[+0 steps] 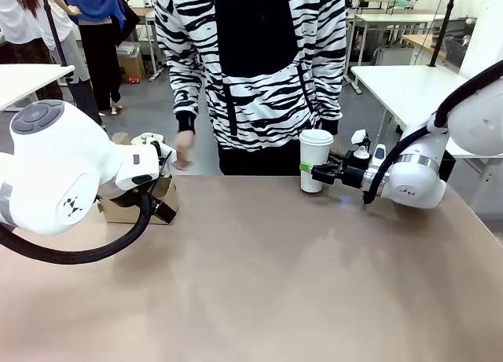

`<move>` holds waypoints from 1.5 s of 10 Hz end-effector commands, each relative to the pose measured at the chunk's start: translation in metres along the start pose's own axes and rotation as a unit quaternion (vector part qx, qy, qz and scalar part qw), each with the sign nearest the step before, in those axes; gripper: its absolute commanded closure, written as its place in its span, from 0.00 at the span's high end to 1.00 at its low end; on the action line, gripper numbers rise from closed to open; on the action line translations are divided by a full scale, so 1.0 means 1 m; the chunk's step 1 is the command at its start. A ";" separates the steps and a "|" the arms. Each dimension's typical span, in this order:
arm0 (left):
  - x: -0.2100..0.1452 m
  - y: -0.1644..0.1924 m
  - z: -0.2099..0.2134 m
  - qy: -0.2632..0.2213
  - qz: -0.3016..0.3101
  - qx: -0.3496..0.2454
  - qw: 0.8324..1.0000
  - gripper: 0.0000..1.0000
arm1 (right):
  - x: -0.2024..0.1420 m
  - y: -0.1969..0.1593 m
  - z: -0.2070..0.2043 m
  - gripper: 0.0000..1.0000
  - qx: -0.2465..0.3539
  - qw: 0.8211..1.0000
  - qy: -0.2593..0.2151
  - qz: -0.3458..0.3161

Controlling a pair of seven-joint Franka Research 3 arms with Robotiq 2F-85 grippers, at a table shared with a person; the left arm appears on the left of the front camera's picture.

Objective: Pour a drink into a cup and package it in a carrier.
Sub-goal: When a person places the Paper Cup Lid on the 600 ml Paper Cup , lift the 600 ml Paper Cup.

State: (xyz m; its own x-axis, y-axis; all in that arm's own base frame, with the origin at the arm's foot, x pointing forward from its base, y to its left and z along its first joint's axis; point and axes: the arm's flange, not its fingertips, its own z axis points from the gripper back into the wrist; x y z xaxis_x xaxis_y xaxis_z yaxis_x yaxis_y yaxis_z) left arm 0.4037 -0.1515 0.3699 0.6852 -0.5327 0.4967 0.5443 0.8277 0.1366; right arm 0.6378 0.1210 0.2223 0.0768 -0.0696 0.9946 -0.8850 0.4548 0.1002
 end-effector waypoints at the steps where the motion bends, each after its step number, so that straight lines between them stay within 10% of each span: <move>1: 0.000 0.000 0.001 -0.001 0.000 -0.001 1.000 1.00 | 0.006 0.000 -0.001 0.80 -0.003 1.000 -0.001 -0.004; 4: 0.000 0.000 0.001 -0.001 0.000 -0.001 1.000 1.00 | 0.000 0.000 0.000 0.80 0.000 1.000 0.000 0.000; 12: 0.000 0.000 0.001 -0.001 0.000 -0.001 1.000 1.00 | 0.274 0.126 0.086 0.80 0.058 0.998 -0.024 -0.007; 15: 0.000 0.000 0.001 -0.001 0.000 -0.001 1.000 1.00 | 0.318 0.157 0.103 0.80 0.070 0.997 -0.019 -0.016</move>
State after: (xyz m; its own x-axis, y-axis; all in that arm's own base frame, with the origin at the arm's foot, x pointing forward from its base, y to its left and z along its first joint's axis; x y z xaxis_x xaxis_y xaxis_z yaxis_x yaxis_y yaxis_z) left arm 0.4036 -0.1520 0.3702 0.6842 -0.5335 0.4972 0.5452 0.8270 0.1371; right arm 0.4806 0.0793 0.5498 0.0485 -0.1203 0.9916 -0.9374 0.3374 0.0868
